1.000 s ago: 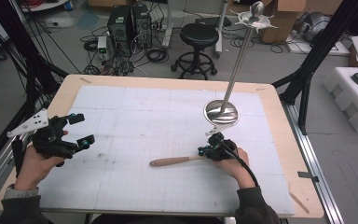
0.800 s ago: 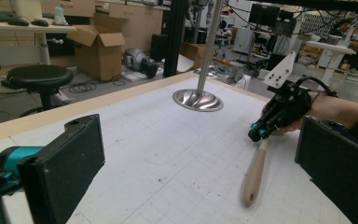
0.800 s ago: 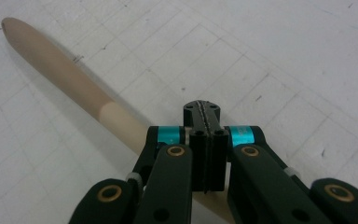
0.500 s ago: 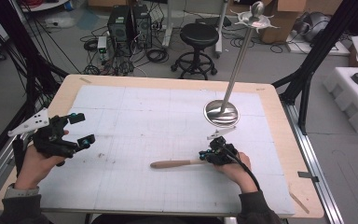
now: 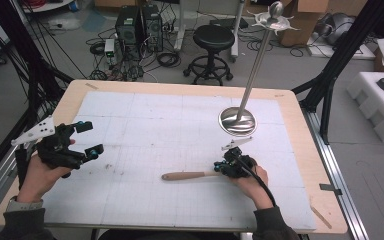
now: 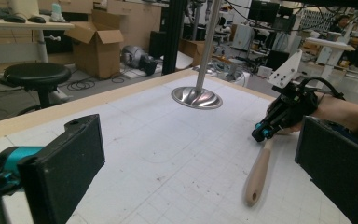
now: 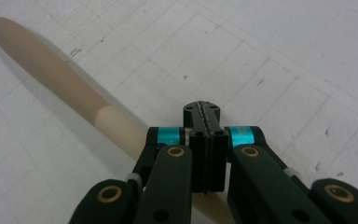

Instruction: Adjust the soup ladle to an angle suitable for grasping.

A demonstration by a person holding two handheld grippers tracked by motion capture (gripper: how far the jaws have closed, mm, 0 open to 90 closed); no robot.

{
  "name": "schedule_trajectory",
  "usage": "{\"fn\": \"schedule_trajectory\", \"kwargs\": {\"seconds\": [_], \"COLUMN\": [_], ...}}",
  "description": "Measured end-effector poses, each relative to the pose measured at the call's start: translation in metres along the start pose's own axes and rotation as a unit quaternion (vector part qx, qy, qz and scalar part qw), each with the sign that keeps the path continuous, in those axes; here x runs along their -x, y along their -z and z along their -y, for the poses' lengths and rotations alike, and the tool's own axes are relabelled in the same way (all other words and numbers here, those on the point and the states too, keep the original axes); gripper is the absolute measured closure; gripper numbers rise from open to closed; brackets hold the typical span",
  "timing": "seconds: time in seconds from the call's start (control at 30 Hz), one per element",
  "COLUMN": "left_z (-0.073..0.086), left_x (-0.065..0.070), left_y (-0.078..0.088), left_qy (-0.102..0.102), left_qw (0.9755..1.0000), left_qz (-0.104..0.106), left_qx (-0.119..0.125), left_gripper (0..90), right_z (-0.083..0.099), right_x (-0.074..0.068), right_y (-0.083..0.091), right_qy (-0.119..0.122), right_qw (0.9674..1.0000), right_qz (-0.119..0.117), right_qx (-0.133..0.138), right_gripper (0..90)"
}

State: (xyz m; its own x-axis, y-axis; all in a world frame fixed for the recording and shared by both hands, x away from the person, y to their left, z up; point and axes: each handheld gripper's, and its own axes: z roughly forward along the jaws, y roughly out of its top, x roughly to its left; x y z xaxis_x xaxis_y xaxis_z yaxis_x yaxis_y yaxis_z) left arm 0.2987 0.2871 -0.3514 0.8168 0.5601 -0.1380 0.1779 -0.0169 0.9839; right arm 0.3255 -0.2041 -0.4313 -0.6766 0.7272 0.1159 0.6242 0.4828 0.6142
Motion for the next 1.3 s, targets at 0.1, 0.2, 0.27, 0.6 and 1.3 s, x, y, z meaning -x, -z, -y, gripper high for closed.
{"fn": "schedule_trajectory", "kwargs": {"seconds": [0.1, 0.2, 0.27, 0.6, 1.3], "left_z": [0.000, 0.000, 0.000, 0.000, 0.001], "left_x": [0.000, -0.001, -0.001, 0.000, 0.000], "left_y": [0.000, 0.001, 0.001, 0.002, 0.003], "left_qy": [0.000, 0.001, 0.001, -0.001, -0.001], "left_qw": [1.0000, 1.0000, 1.0000, 1.0000, 1.0000], "left_qz": [-0.001, -0.002, -0.002, -0.002, -0.005], "left_qx": [0.001, 0.000, 0.000, 0.000, -0.004], "left_gripper": [1.8, 1.8, 1.8, 1.8, 1.8], "right_z": [-0.001, -0.003, -0.004, -0.017, -0.033], "right_x": [-0.001, -0.002, -0.007, -0.050, -0.108], "right_y": [0.001, 0.008, 0.013, -0.003, -0.051], "right_qy": [0.006, 0.010, 0.018, 0.088, 0.179], "right_qw": [0.9999, 0.9991, 0.9977, 0.9873, 0.9718], "right_qz": [0.006, -0.010, -0.028, -0.110, -0.143], "right_qx": [0.008, 0.040, 0.059, 0.074, 0.056], "right_gripper": [90.0, 90.0, 90.0, 90.0, 90.0]}}
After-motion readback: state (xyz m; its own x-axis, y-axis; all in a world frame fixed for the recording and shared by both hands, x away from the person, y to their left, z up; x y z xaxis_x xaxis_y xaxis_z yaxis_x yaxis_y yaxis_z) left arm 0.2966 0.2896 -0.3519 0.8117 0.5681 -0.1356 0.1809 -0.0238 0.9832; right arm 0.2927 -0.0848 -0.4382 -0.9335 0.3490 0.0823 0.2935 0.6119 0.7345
